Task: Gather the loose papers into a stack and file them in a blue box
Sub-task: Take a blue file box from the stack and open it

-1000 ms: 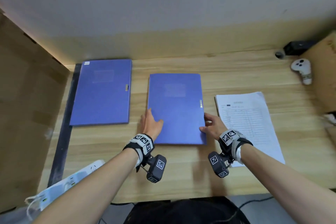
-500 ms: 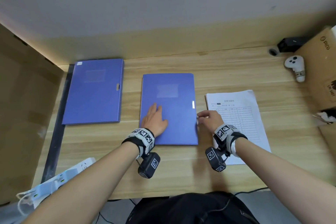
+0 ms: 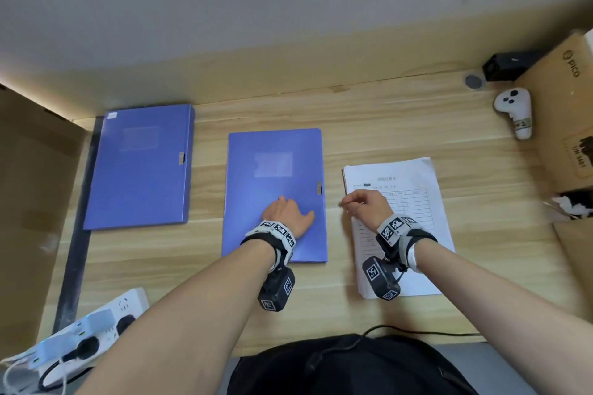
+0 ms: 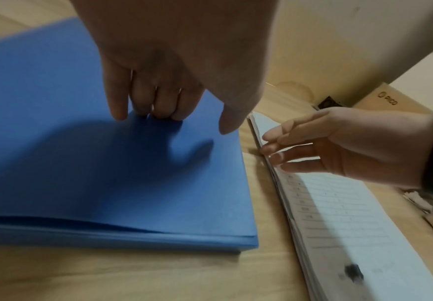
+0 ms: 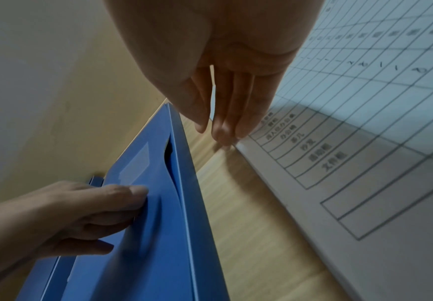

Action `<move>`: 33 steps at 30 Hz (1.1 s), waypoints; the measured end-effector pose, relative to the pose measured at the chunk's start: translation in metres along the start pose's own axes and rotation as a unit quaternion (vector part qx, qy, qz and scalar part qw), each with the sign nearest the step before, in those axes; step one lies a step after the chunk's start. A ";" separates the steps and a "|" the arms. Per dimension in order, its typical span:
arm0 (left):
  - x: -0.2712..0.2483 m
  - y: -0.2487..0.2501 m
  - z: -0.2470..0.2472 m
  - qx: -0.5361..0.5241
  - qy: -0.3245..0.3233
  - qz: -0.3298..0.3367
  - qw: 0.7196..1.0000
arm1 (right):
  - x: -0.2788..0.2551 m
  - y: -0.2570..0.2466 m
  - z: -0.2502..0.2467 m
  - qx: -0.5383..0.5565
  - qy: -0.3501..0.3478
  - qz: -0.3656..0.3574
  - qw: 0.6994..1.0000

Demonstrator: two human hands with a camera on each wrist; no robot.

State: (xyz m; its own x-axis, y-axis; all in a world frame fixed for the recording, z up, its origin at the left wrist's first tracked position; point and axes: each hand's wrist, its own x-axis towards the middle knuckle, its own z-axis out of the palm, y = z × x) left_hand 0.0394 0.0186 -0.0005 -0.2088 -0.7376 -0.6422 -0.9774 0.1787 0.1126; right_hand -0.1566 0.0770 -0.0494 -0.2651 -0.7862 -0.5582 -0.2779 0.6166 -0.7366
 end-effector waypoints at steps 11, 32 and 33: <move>0.014 0.031 0.018 0.038 0.020 -0.065 0.997 | 0.017 0.002 -0.010 0.011 -0.036 -0.008 0.999; -0.055 -0.048 -0.092 -0.280 -0.040 -0.006 0.959 | -0.013 -0.068 0.027 -0.070 -0.044 -0.127 0.988; -0.059 -0.056 -0.099 -0.295 -0.045 -0.002 0.954 | -0.016 -0.071 0.035 -0.107 -0.073 -0.134 0.983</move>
State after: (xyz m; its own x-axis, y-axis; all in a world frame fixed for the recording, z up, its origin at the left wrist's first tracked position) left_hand 0.1035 -0.0125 0.1062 -0.2278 -0.6734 -0.7033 -0.8317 -0.2411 0.5002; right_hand -0.1005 0.0440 -0.0012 -0.0245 -0.9089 -0.4163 -0.5110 0.3693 -0.7762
